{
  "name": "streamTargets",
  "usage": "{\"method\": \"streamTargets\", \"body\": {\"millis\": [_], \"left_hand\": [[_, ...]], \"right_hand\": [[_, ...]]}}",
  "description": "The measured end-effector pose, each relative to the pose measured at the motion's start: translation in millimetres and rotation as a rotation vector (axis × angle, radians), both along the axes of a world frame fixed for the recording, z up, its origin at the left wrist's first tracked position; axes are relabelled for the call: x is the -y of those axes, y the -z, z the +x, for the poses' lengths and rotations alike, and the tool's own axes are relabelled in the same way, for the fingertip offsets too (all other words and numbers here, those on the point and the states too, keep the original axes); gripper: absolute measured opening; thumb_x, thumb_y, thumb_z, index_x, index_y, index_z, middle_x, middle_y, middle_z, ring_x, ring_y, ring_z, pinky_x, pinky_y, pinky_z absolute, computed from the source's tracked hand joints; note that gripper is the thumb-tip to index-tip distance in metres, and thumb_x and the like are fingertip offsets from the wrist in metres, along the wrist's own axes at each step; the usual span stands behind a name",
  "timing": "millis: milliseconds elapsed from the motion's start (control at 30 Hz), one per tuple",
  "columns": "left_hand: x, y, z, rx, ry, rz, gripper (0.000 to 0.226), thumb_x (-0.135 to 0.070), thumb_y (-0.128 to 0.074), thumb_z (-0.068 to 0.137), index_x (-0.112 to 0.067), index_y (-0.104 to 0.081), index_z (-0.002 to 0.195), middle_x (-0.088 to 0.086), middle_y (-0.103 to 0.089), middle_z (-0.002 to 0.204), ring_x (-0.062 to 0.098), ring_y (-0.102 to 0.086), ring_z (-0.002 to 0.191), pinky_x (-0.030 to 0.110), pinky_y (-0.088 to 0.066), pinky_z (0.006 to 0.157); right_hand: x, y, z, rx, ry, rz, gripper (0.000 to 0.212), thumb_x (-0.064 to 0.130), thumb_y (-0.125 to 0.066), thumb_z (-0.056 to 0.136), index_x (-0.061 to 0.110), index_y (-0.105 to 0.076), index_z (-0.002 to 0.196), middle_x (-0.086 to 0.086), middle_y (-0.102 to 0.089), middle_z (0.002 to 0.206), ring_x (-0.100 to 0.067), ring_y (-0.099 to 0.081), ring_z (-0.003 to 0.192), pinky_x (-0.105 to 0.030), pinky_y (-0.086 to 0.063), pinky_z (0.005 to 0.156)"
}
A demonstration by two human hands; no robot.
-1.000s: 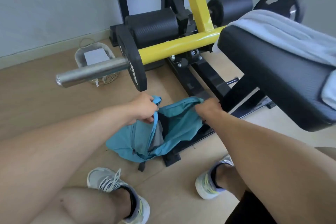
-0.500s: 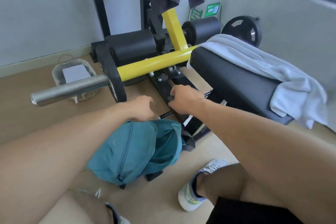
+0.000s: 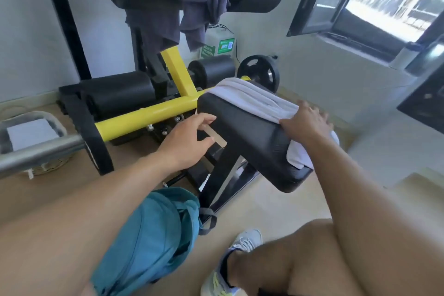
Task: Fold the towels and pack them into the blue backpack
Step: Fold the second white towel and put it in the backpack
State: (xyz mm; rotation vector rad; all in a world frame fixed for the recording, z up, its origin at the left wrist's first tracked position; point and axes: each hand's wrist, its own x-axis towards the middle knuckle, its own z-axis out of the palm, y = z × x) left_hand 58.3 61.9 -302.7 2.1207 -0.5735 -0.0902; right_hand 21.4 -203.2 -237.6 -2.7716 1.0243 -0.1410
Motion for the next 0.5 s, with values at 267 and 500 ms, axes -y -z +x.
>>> {"method": "streamTargets", "body": {"millis": [267,500], "left_hand": [[8,-15,2,-0.242,-0.052,-0.258,0.025,-0.021,-0.071,0.095,-0.027,-0.069,0.119,-0.011,-0.073,0.115,0.006,-0.066,0.110,0.040,-0.054,0.103],[-20,-47,9,-0.026,-0.022,0.022,0.074,-0.016,-0.087,0.078,-0.030,-0.053,0.142,-0.005,-0.055,0.144,0.009,-0.053,0.128,0.013,-0.039,0.093]], "right_hand": [[-34,3,12,0.083,-0.318,0.150,0.029,0.038,-0.050,0.102,0.019,-0.065,0.117,-0.002,-0.068,0.104,-0.028,-0.064,0.099,-0.038,-0.053,0.083],[-108,-16,4,0.054,-0.915,0.400,0.026,0.035,-0.048,0.106,0.032,-0.066,0.087,0.006,-0.062,0.075,-0.007,-0.054,0.070,-0.023,-0.038,0.065]]}}
